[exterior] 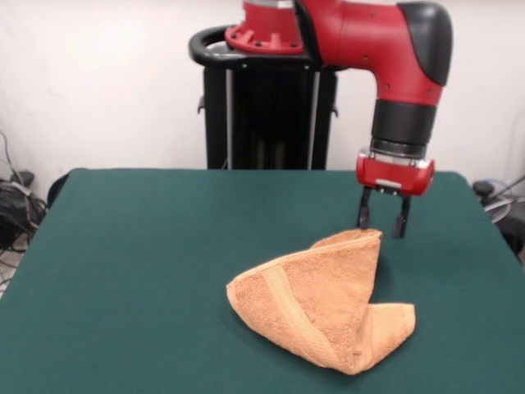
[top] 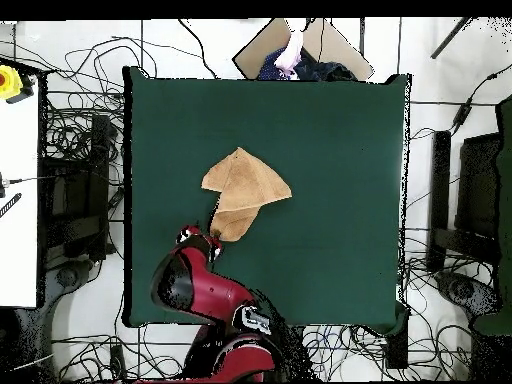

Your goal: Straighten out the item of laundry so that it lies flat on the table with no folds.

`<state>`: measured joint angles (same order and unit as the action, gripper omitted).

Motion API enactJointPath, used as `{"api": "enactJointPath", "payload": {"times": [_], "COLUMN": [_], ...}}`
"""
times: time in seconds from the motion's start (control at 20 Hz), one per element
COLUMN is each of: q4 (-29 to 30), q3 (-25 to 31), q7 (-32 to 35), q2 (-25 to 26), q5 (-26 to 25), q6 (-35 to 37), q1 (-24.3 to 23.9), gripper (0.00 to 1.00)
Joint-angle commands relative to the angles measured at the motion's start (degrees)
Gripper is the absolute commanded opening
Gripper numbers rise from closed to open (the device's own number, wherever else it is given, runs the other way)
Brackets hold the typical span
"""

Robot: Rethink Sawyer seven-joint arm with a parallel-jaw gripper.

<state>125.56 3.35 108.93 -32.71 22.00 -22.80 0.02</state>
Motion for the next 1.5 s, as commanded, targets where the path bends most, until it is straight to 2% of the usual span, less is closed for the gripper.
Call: {"api": "enactJointPath", "payload": {"times": [0.05, 0.3, 0.55, 0.9, 1.15, 1.5], "q4": [-6.9, -8.8, -11.1, -11.5, -12.0, -13.5], "q3": [0.9, -3.7, -5.9, -3.7, -4.4, -3.5], "q7": [10.1, 6.9, 6.7, 9.3, 8.2, 6.9], "q2": [-3.4, -6.2, -6.1, -2.8, -0.9, 2.7], "q5": [7.3, 9.6, 8.6, 4.6, 2.6, -3.6], "q6": [10.4, 18.6, 22.4, 17.1, 14.5, 9.5], "q1": [2.0, 5.1, 6.1, 3.7, 3.0, -0.7], "gripper": [1.00, 1.00, 1.00, 1.00, 1.00, 1.00]}}
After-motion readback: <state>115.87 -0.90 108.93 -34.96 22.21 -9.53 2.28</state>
